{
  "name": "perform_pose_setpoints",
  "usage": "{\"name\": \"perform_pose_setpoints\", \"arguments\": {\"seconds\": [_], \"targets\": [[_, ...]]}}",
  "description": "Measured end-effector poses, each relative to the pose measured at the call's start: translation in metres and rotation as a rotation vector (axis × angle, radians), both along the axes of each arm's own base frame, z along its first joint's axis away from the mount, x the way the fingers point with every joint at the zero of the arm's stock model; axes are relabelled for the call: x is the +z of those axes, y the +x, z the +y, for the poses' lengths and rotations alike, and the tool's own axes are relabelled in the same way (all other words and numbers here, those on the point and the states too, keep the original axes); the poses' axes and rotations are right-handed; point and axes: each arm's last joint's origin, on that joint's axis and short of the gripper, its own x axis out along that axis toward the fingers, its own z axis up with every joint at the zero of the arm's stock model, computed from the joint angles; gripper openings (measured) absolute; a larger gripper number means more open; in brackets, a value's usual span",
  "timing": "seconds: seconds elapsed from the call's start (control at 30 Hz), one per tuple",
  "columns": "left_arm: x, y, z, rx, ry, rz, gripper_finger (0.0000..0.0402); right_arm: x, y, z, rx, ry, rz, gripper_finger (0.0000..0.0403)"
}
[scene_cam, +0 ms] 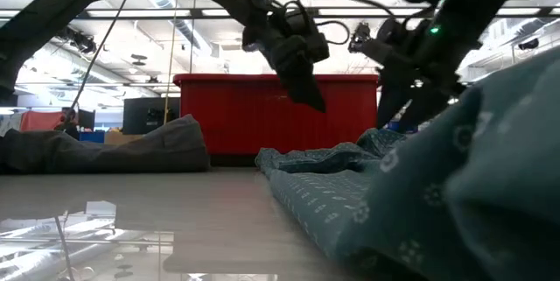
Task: Fold laundry
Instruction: Fold the dark green polo
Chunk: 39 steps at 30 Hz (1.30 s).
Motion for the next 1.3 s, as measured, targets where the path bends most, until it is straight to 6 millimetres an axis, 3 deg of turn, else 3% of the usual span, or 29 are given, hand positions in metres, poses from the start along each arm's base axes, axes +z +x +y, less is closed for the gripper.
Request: {"name": "perform_pose_setpoints", "arguments": {"seconds": [0.2,0.4,0.6,0.7,0.8,0.97,1.13,1.3], "targets": [[-0.001,-0.011,0.021,0.108,-0.052,0.028,0.0155,0.003,0.006,-0.024,0.032,0.046,0.012,0.0162],[0.002,-0.018,0.028,0.136,-0.067,0.048,0.0155,0.003,0.012,-0.031,0.173,0.105,0.015,0.0023],[0.016,-0.027,0.027,0.140,-0.071,0.054,0.0155,0.017,0.032,-0.017,0.616,0.168,-0.177,0.0014],[0.020,-0.028,0.025,0.141,-0.070,0.045,0.0155,0.009,0.032,-0.011,0.704,0.212,-0.135,0.0012],[0.020,-0.026,0.020,0.130,-0.071,0.049,0.0155,-0.004,0.030,-0.009,0.724,0.279,-0.054,0.0040],[0.019,-0.023,0.007,0.088,-0.076,0.078,0.0155,-0.015,0.027,-0.012,0.622,0.354,0.024,0.0134],[0.018,-0.021,-0.001,0.065,-0.075,0.090,0.0155,-0.007,0.026,-0.018,0.453,0.357,-0.031,0.0222],[0.015,-0.020,0.000,0.038,-0.057,0.085,0.0155,0.007,0.025,-0.016,0.444,0.480,-0.121,0.0267]]}}
